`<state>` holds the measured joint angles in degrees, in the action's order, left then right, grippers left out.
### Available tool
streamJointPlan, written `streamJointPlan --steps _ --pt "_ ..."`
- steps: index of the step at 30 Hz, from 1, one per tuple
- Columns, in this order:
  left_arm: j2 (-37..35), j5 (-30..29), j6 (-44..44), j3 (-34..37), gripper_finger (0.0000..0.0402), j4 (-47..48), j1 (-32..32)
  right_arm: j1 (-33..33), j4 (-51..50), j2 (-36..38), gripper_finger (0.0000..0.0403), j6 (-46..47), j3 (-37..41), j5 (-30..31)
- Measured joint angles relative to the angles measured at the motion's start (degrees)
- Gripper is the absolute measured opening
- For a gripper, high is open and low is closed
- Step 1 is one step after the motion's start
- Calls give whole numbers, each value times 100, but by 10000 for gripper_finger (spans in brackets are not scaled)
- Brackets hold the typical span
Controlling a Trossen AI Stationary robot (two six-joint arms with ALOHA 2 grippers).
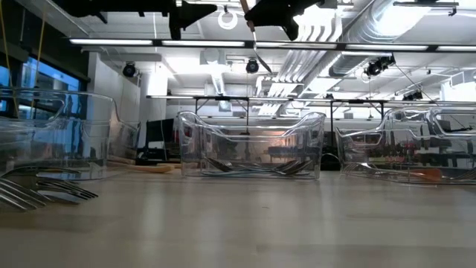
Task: Sort silverware by color (type)
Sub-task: Put the light orange fork into the bottom left transparent bin
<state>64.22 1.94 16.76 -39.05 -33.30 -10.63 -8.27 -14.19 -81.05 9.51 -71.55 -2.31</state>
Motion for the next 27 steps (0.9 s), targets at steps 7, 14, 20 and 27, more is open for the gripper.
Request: streamJointPlan --steps 7,14,20,27 --pt "511 4 63 -2 244 -859 63 26 750 -404 28 -62 4 -276" --pt "1054 23 63 -197 241 -1187 226 25 954 -567 28 -55 4 -368" --pt "1242 29 -39 -455 203 -1141 248 0 930 -576 28 -56 4 -436" --pt "1120 -102 -250 -471 54 -665 200 7 916 -576 29 -61 4 -449"
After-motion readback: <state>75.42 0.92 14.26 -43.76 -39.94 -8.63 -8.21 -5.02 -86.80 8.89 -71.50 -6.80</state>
